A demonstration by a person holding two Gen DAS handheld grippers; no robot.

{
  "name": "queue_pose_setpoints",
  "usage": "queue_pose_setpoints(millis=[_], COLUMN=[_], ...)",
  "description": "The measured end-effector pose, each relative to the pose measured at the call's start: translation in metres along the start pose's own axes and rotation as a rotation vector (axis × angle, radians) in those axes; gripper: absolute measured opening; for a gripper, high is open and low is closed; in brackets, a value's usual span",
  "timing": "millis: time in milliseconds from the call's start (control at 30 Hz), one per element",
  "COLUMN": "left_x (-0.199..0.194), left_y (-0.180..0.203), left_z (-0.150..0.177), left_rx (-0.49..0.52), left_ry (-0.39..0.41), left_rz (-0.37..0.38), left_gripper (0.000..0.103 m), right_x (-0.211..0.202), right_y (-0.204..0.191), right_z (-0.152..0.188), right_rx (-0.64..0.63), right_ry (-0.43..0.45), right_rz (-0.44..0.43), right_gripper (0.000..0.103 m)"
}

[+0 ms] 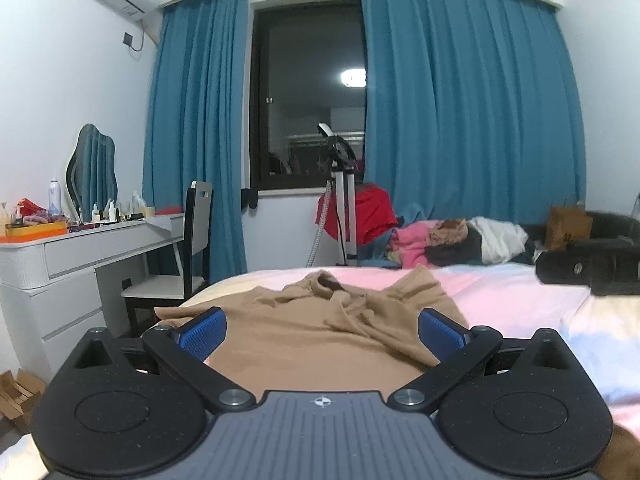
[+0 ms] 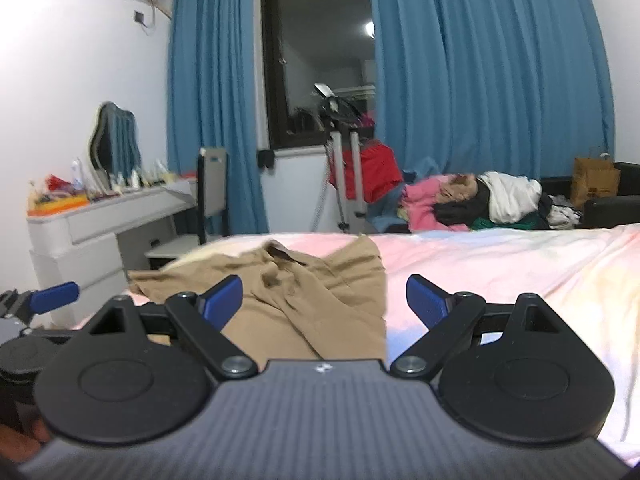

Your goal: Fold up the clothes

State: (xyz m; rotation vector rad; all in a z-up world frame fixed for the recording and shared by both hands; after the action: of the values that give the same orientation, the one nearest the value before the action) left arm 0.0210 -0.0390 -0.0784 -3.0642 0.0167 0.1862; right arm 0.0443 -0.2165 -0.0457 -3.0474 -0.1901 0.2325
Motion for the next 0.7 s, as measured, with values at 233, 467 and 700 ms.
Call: queue_pose_setpoints(millis=[233,467,700], left_x=[-0.001,-0.002,0.004], left_y=[0.020,0.054,0.096], left_z=[0.005,0.013,0.030], left_rx=[-0.057,-0.126,-0.185], left_ry=[-0.109,-0.240,-0.363], left_rz=[0.091,0.265,0.400], left_gripper=[0.102,0.101,0.087], right_x=[-0.006,-0.031,-0.028], right_y=[0.026,0.062,0.076], right_z=[-0.009,-0.029,-0.026], right_rx=[0.098,0.193,0.152], right_ry=[-0.014,0.112,0.126], right_rz=[0.002,0.030,0.081], right_gripper=[0.020,0.103,0.103])
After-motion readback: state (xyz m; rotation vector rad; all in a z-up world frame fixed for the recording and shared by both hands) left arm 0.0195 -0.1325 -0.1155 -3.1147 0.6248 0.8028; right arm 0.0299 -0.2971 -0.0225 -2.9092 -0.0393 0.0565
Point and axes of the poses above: each gripper's, at about its wrist camera, not at the fingertips, and x roughly the way its jaws point, y to its right, z to its underside, the point moved 1 cm from there along x, roughly the way its jaws point, and after that the axes turned 4 degrees about y, right-handed, at the moved point
